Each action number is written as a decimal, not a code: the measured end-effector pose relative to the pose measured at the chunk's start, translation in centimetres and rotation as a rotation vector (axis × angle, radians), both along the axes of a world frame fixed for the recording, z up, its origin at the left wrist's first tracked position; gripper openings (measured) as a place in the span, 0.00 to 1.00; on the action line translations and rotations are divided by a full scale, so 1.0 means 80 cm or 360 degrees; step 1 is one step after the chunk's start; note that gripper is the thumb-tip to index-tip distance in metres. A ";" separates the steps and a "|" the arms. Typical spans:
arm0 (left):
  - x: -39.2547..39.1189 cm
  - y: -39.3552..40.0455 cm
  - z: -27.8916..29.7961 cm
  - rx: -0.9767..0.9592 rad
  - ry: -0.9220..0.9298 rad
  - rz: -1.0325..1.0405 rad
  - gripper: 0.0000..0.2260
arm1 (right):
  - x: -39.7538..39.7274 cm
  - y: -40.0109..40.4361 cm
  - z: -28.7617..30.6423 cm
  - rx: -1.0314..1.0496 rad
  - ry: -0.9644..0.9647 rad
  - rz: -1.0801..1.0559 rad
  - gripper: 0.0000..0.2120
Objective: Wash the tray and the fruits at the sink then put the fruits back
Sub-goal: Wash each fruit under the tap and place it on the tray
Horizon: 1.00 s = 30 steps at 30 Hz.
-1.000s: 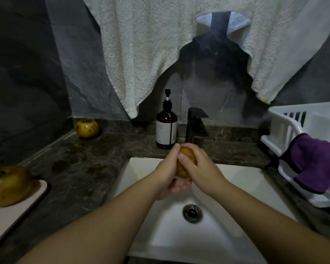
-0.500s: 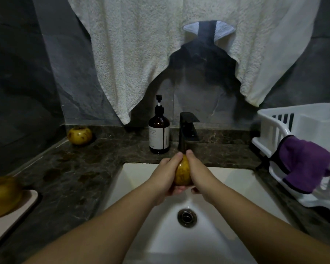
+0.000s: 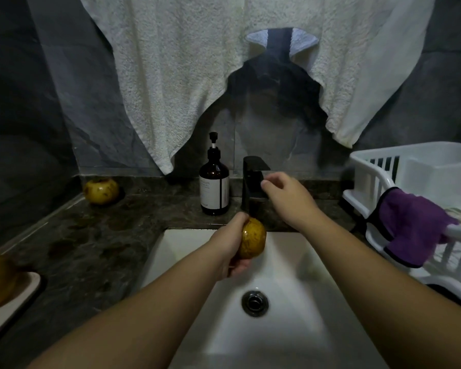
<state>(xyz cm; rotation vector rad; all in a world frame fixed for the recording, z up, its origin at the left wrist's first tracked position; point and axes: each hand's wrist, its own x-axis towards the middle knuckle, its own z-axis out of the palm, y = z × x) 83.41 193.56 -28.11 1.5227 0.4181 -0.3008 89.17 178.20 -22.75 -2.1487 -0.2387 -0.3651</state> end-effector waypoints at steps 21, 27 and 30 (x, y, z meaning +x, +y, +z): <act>0.016 -0.028 -0.013 -0.0128 -0.0397 0.0039 0.21 | 0.021 0.004 -0.002 -0.0140 -0.0029 0.0171 0.25; 0.013 -0.025 -0.012 -0.0106 -0.0382 0.0022 0.21 | 0.022 0.004 0.003 -0.0118 0.0010 0.0232 0.27; 0.011 -0.027 -0.009 -0.0124 -0.0387 0.0021 0.20 | 0.022 0.004 0.004 -0.0152 0.0025 0.0249 0.26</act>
